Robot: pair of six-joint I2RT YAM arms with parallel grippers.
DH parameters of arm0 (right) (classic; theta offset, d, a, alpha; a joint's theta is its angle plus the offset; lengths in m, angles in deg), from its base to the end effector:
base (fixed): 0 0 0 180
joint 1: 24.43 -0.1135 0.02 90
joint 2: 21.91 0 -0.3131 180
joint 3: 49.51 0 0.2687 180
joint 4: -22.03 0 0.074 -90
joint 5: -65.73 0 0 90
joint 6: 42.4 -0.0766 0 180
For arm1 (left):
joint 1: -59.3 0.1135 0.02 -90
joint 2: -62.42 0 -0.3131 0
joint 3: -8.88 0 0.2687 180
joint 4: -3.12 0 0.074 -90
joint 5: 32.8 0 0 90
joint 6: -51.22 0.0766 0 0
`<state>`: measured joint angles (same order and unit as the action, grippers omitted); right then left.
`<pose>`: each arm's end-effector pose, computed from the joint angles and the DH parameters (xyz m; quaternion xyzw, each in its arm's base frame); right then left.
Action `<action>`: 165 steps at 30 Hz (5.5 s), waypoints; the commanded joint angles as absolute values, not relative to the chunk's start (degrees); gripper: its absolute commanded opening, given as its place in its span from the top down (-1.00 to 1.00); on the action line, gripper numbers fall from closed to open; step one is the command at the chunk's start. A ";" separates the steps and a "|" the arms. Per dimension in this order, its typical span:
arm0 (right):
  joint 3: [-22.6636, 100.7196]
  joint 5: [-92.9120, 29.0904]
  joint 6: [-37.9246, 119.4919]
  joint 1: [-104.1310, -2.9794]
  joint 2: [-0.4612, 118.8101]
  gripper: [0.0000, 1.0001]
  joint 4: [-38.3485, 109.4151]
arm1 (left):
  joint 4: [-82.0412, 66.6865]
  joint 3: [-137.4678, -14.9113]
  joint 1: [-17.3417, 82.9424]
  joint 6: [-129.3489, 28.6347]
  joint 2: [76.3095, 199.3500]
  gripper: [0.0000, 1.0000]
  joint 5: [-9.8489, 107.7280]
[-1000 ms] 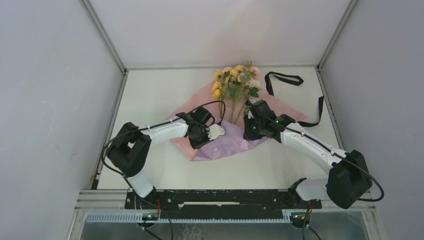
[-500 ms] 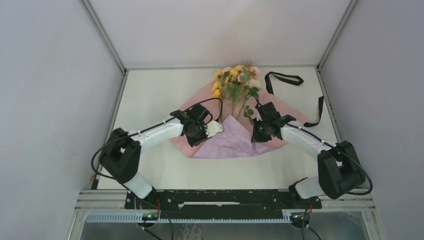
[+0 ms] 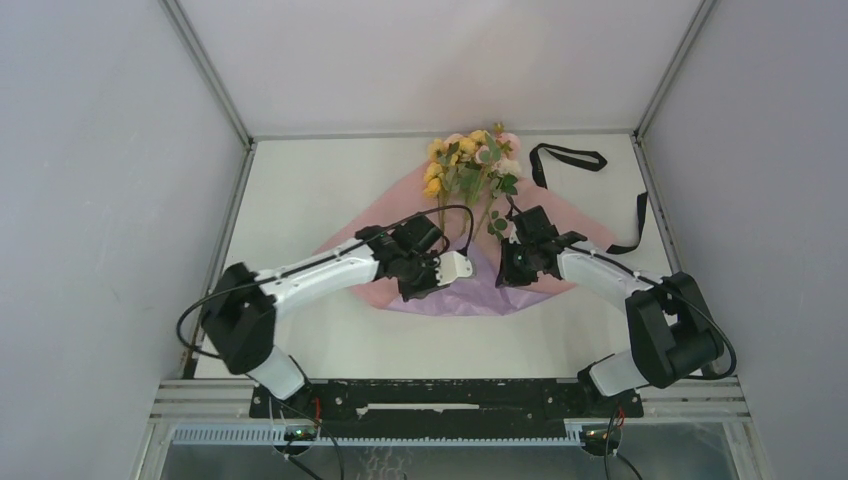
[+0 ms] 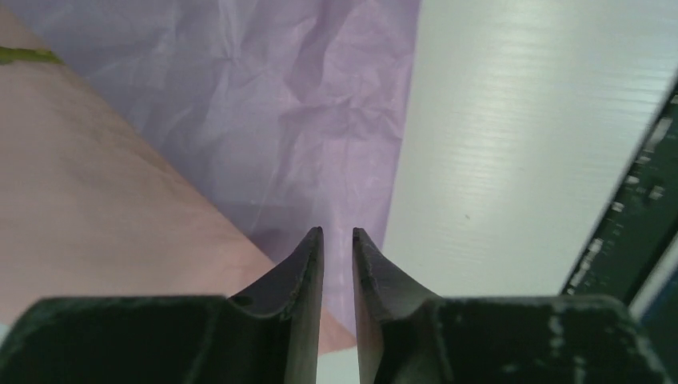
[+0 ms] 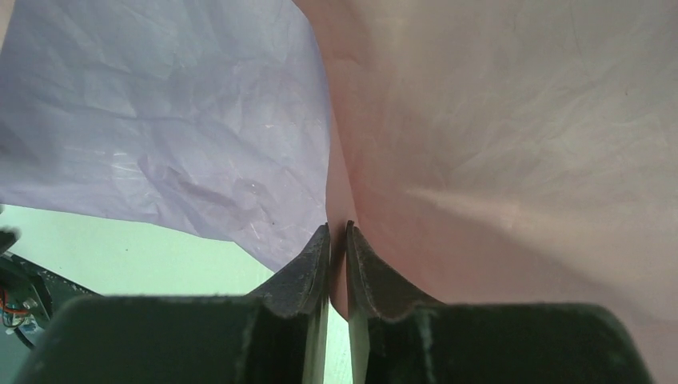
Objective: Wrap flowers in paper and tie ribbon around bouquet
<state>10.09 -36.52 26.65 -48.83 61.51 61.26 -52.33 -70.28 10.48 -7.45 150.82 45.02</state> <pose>0.2641 0.1377 0.1833 -0.0540 0.9657 0.1851 0.1738 0.2118 -0.2666 0.2487 0.6424 0.7274 -0.1354 0.1996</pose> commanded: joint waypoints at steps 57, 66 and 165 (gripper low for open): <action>1.16 -35.04 18.57 -51.59 60.55 0.95 58.45 | -42.63 -72.73 2.12 -5.88 150.67 1.00 50.42; -0.88 -39.01 17.54 -49.21 59.68 0.96 55.96 | -27.63 -76.68 0.42 -8.30 164.79 1.00 47.59; -3.56 -53.06 7.00 -53.64 50.11 1.00 42.44 | -33.78 -62.58 6.99 -12.38 160.90 1.00 52.03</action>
<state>-3.72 -46.14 12.40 -51.61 49.38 52.13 -36.00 -63.53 6.70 -10.86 160.77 55.00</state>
